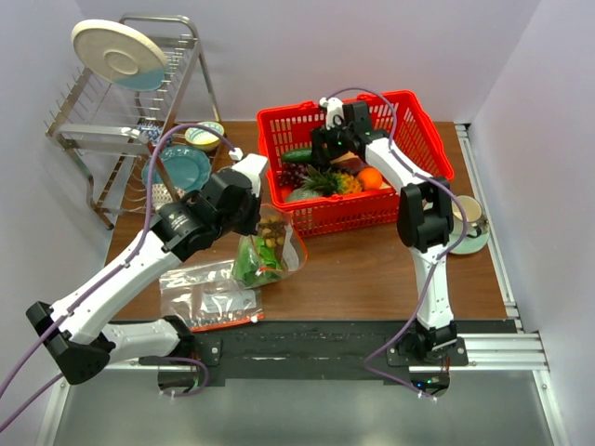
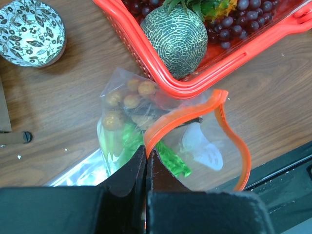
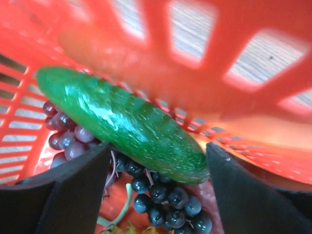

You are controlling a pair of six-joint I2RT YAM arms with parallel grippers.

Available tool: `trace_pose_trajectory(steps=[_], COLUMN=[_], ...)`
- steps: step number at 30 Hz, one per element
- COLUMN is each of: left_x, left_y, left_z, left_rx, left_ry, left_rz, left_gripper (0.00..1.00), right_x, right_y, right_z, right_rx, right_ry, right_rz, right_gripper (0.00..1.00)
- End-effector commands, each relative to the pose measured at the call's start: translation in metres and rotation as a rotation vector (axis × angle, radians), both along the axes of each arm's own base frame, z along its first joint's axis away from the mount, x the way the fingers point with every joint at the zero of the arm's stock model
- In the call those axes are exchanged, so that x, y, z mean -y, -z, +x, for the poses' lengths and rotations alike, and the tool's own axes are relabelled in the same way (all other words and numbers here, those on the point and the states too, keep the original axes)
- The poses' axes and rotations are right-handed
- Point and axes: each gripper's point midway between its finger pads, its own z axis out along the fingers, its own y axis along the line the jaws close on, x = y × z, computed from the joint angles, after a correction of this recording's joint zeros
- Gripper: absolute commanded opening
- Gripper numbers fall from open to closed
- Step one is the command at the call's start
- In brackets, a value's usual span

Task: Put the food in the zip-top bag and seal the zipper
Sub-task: Pick up the fake vegetable from the bin.

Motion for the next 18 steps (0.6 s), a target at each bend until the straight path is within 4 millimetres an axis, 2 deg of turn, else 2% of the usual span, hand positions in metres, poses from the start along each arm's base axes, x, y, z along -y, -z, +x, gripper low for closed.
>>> trace_pose_trajectory(steps=[1, 6, 9, 11, 13, 18], left_x=[0.005, 0.007, 0.008, 0.008, 0.007, 0.004], left_y=[-0.02, -0.02, -0.02, -0.02, -0.019, -0.022], left_z=[0.01, 0.011, 0.01, 0.009, 0.008, 0.005], left_rx=[0.055, 0.053, 0.053, 0.051, 0.048, 0.055], left_ry=[-0.015, -0.009, -0.006, -0.005, -0.005, -0.01], left_rz=[-0.043, -0.047, -0.055, -0.058, -0.057, -0.069], left_gripper=[0.0, 0.0, 0.0, 0.0, 0.0, 0.0], right_x=[-0.014, -0.015, -0.014, -0.017, -0.018, -0.021], right_y=[0.002, -0.024, -0.034, -0.05, -0.057, -0.063], right_z=[-0.039, -0.062, -0.069, -0.073, -0.078, -0.076], right_rx=[-0.059, -0.028, -0.019, 0.008, 0.015, 0.026], right_ry=[-0.121, -0.157, -0.157, -0.164, -0.173, -0.176], right_rz=[0.043, 0.08, 0.106, 0.135, 0.158, 0.175], right_gripper=[0.74, 0.59, 0.55, 0.53, 0.53, 0.55])
